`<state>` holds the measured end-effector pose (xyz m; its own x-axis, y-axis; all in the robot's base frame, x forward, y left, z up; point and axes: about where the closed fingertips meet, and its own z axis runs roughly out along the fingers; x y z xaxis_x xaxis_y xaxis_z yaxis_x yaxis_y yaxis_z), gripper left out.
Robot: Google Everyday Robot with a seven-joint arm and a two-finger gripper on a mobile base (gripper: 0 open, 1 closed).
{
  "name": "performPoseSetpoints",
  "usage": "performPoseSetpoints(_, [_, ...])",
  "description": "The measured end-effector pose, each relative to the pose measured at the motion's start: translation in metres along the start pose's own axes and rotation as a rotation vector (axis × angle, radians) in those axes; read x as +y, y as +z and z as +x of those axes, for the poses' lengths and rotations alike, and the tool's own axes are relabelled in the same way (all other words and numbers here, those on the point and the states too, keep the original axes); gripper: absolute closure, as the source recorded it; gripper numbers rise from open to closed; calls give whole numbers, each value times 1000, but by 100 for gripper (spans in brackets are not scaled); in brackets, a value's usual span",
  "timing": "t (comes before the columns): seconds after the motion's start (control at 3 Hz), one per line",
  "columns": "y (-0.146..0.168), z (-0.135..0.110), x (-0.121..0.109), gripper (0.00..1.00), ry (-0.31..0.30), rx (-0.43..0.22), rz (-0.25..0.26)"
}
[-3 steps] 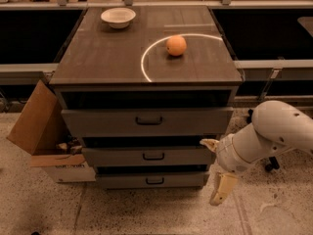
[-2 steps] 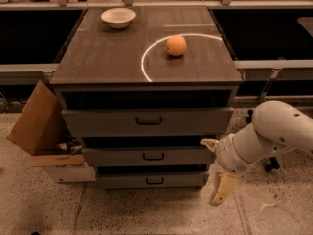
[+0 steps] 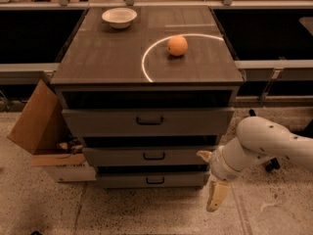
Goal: Open bottom drawer
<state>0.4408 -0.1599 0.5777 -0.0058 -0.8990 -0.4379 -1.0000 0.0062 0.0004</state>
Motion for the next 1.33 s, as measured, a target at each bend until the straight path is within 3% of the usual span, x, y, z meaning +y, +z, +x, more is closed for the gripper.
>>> performPoseSetpoints(0.67, [112,57,7,0,8,-27,-80])
performPoseSetpoints(1.0, [174,77,20,0,69,-83,-128])
performPoseSetpoints(1.33, [179,79,17,0,67,-81,-129])
